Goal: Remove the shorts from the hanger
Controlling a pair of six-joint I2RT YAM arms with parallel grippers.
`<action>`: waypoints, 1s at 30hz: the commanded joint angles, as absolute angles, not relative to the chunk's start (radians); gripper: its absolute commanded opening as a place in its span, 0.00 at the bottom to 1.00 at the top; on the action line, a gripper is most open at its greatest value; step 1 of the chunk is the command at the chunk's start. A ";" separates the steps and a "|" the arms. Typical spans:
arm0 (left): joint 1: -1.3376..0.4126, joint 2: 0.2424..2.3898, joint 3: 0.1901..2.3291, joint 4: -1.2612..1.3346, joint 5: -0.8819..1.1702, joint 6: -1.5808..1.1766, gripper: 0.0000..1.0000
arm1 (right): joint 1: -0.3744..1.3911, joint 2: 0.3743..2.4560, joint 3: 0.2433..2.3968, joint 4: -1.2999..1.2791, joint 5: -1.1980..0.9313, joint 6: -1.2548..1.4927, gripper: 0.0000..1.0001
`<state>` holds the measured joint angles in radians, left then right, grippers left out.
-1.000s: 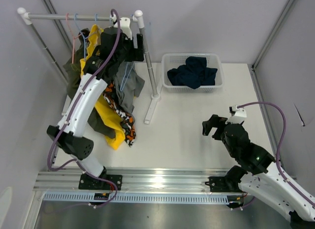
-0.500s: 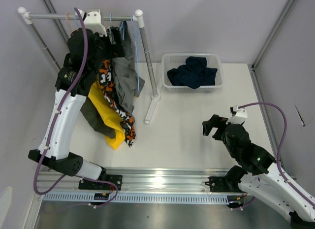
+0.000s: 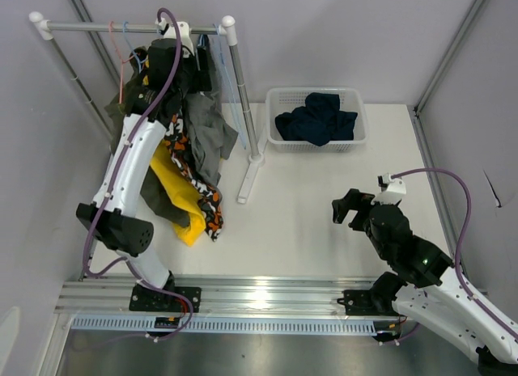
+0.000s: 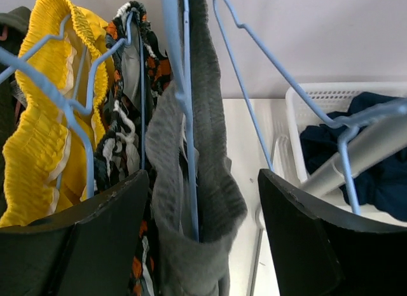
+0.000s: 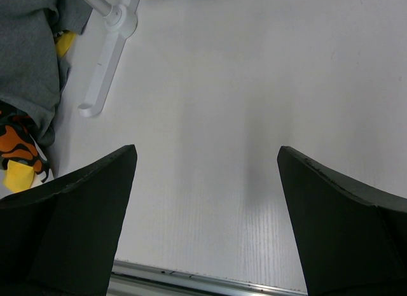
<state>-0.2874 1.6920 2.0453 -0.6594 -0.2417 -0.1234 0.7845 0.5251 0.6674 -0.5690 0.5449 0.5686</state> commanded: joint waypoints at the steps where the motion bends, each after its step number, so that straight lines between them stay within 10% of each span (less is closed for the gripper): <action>1: -0.267 1.713 2.132 -0.641 -0.250 -0.133 0.75 | 0.793 0.523 0.658 -0.558 0.563 0.578 0.99; 7: -0.261 1.804 2.204 -0.626 -0.258 -0.136 0.63 | 0.796 0.540 0.655 -0.554 0.564 0.575 0.99; 21: -0.239 1.884 2.273 -0.673 -0.225 -0.169 0.00 | 0.795 0.548 0.652 -0.551 0.586 0.572 0.99; 30: -0.241 1.783 2.382 -0.732 -0.219 -0.196 0.00 | 0.796 0.554 0.689 -0.491 0.548 0.529 0.99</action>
